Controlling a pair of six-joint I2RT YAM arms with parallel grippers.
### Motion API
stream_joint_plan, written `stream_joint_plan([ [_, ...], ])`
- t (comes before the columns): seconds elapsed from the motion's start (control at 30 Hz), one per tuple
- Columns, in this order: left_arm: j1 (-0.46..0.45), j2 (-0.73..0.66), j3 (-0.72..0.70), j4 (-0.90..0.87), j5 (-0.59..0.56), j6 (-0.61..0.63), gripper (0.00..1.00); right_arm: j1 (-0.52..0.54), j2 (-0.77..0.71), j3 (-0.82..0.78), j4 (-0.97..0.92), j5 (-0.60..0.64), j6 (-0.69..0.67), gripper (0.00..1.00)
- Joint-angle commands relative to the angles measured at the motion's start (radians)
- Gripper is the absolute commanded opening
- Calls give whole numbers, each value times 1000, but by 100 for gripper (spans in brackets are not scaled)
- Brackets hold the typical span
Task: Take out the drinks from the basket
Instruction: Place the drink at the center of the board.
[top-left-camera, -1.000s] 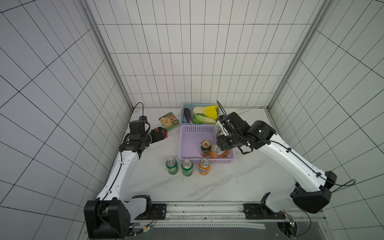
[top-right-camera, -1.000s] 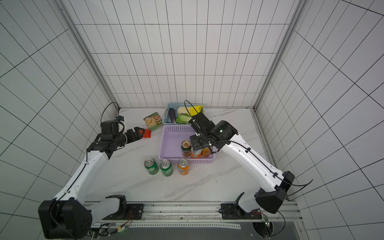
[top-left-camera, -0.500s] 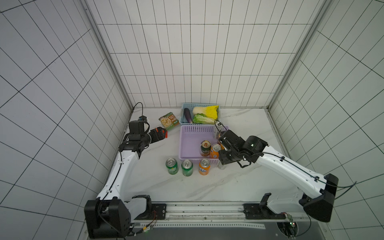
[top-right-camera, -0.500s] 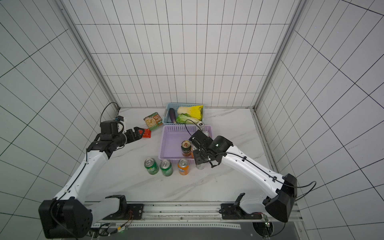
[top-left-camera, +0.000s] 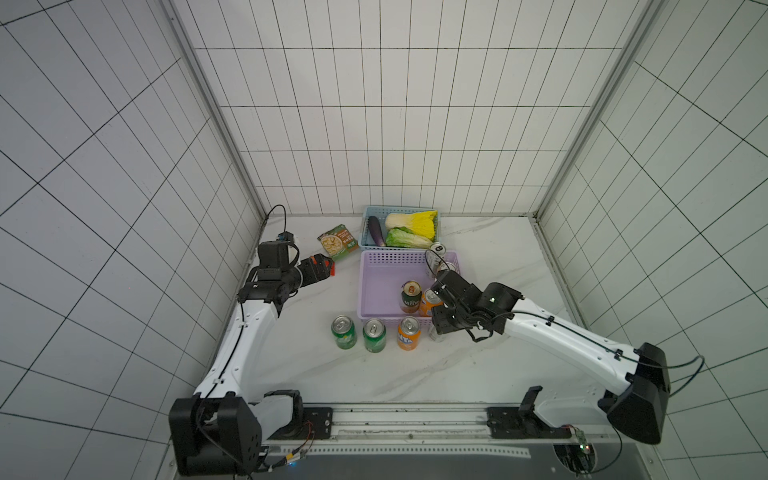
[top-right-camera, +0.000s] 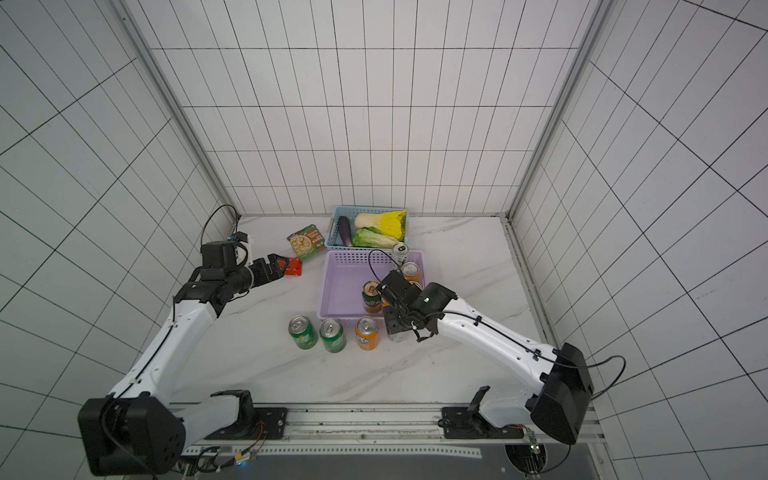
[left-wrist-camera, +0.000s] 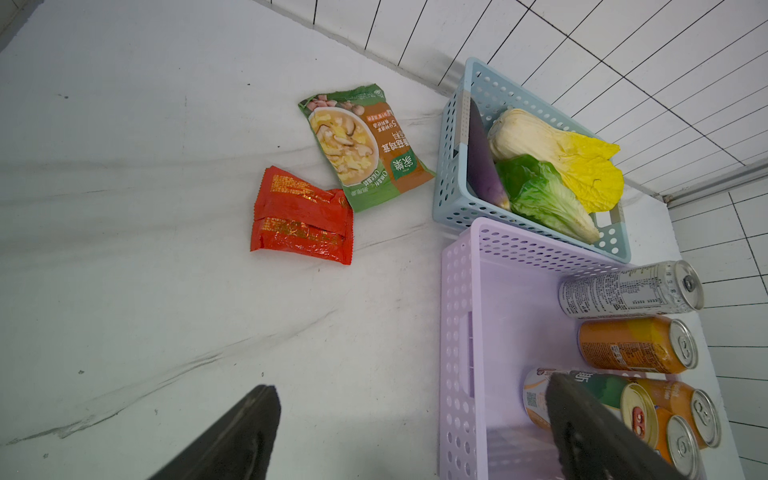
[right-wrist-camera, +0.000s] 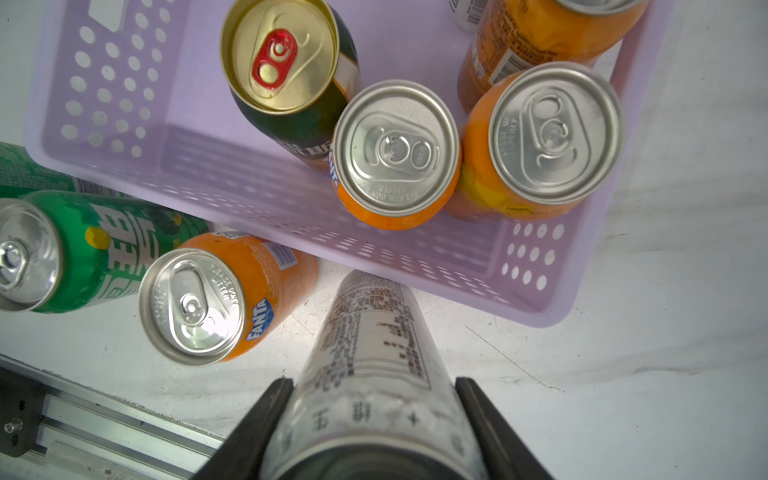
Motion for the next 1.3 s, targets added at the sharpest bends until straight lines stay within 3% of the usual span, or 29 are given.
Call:
stream_joint_plan([
  [0.0,6,6,12,5,8,5,98,10,-6,-29,72,39,14,46],
  [0.83,11,16,12,3,20,8,98,11,60,-111,120,34,50,49],
  [1.07,10,18,13,2,30,7,98,11,62,-95,111,38,48,53],
  [1.27,10,21,15,-17,50,6,98,11,51,-74,101,37,44,64],
])
